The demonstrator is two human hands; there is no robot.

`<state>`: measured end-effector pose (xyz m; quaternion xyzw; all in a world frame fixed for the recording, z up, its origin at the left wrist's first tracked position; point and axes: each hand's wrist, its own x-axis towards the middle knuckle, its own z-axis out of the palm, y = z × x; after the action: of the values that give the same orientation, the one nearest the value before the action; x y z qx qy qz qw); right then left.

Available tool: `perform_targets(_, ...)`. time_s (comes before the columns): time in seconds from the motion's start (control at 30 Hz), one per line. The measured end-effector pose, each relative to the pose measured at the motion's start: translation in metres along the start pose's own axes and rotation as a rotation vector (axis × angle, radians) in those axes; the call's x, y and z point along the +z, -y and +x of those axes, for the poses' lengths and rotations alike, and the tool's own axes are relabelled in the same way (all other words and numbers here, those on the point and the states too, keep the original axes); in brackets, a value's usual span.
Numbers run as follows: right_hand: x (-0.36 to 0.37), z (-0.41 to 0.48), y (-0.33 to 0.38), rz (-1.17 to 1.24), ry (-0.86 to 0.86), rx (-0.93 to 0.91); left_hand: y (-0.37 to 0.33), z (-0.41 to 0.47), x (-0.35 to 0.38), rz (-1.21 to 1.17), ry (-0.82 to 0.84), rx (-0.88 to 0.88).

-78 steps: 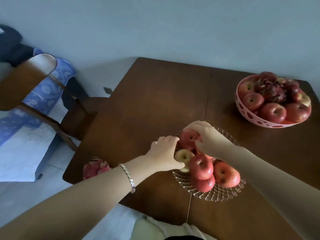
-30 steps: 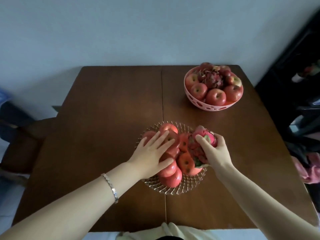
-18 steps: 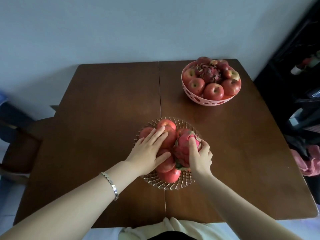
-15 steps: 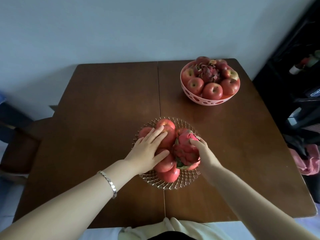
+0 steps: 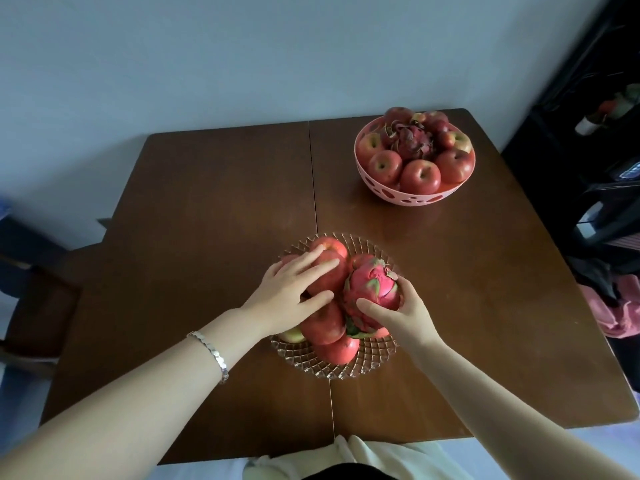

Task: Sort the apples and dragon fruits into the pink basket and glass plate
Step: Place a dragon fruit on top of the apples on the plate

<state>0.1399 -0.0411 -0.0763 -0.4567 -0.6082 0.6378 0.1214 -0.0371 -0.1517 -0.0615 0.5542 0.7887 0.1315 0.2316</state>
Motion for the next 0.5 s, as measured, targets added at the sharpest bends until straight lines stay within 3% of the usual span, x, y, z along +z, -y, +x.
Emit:
perform_targets(0.17, 0.002, -0.002, -0.001, -0.004, -0.066, -0.072, -0.008, 0.016, -0.002, -0.057, 0.007, -0.100)
perform_targets(0.3, 0.000, 0.004, 0.001, -0.085, -0.071, -0.152, -0.015, 0.015, 0.001, -0.040, -0.109, -0.113)
perform_targets(0.5, -0.001, 0.027, 0.014, -0.264, 0.019, -0.037, -0.029, 0.013, 0.015, -0.048, -0.315, -0.247)
